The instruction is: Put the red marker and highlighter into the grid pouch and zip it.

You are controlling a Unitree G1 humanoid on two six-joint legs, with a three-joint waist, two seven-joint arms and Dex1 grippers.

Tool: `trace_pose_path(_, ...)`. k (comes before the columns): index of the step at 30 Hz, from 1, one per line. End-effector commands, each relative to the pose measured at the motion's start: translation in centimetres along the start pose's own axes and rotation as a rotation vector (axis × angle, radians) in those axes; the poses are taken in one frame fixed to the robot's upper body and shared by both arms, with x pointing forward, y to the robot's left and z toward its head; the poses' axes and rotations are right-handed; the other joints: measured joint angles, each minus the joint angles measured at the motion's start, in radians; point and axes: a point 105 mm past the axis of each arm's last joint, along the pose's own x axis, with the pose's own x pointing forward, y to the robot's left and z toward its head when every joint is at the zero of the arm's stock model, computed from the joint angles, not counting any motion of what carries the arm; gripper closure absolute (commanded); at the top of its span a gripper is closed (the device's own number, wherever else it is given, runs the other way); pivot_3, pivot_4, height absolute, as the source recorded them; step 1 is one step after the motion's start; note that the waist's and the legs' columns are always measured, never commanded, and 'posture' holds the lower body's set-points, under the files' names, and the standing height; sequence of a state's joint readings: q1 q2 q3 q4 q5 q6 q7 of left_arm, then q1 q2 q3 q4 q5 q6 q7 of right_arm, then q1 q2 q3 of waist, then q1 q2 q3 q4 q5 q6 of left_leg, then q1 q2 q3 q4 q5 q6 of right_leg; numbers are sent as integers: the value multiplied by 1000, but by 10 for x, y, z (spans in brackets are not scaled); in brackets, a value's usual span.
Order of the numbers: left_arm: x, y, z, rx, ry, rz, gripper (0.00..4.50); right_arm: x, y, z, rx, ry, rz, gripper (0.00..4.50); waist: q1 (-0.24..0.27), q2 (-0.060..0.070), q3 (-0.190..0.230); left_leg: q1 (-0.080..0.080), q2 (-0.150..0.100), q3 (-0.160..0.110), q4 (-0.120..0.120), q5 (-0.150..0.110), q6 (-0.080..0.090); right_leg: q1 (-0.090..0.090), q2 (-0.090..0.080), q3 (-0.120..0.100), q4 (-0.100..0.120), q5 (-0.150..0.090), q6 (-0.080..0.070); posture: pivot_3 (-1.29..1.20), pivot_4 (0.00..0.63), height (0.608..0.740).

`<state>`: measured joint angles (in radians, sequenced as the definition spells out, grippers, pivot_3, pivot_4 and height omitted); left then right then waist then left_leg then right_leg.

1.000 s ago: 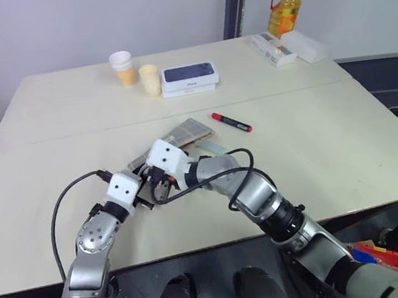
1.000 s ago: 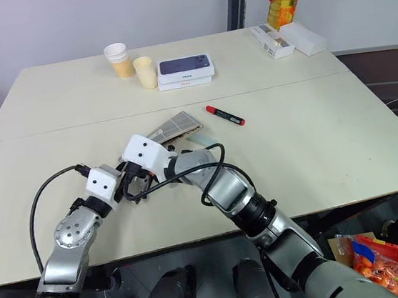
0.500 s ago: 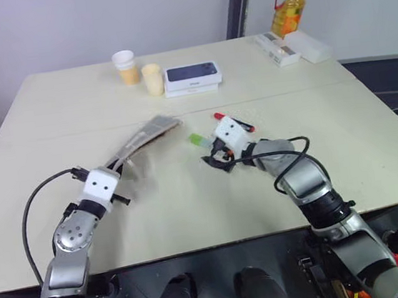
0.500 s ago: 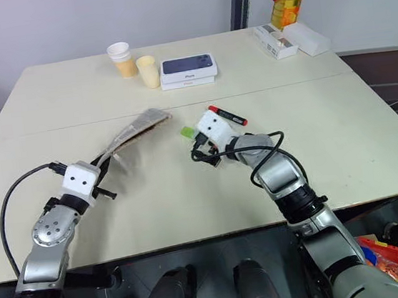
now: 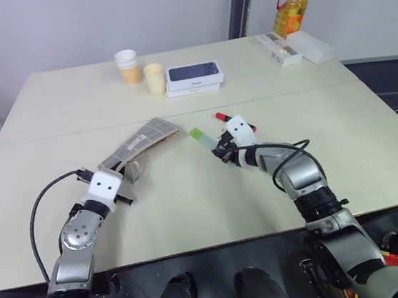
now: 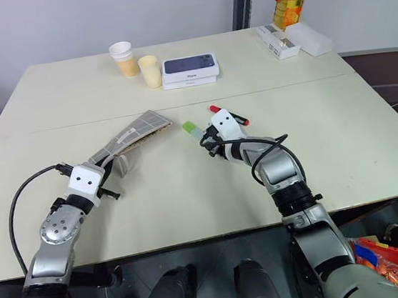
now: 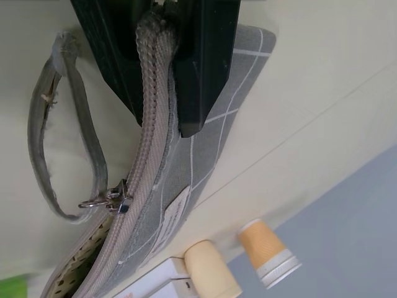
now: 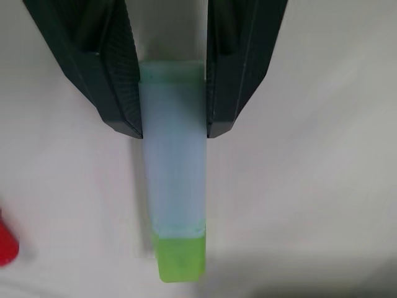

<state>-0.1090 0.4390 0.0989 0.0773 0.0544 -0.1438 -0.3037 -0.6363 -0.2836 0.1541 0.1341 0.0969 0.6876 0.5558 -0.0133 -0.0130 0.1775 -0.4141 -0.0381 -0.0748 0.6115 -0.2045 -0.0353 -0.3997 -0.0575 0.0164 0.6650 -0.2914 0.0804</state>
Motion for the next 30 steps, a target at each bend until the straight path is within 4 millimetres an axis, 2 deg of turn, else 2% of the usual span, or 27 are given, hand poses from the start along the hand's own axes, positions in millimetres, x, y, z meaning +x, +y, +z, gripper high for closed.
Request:
trace_pose_path(1, 6, 1, 12, -12, -55, 9, 4500, -21, 9, 32, -109, -128, 48, 3632, 1, 0, 0, 0, 0, 0, 0, 0, 0, 0, 0, 0, 0, 0, 0, 0, 150, 740)
trace_pose_path(4, 11, -2, 15, -25, -72, -6, 4500, -34, 18, 38, -128, -149, 104, 3632, 0, 0, 0, 0, 0, 0, 0, 0, 0, 0, 0, 0, 0, 0, 0, 0, 150, 740)
trace_pose_path(7, 15, -5, 19, -32, -87, -22, 4500, -39, 24, 42, -138, -156, 134, 3632, -1, 0, 0, 0, 0, -1, 0, 0, 0, 0, 0, -1, 0, 0, 0, 0, 150, 740)
trace_pose_path(30, 15, -17, 36, -72, -157, -79, 4500, -28, 30, 38, -108, -115, 137, 3632, 0, 0, 0, 0, 0, 0, 0, 0, 0, 0, 0, -1, 0, 0, 0, 0, 150, 740)
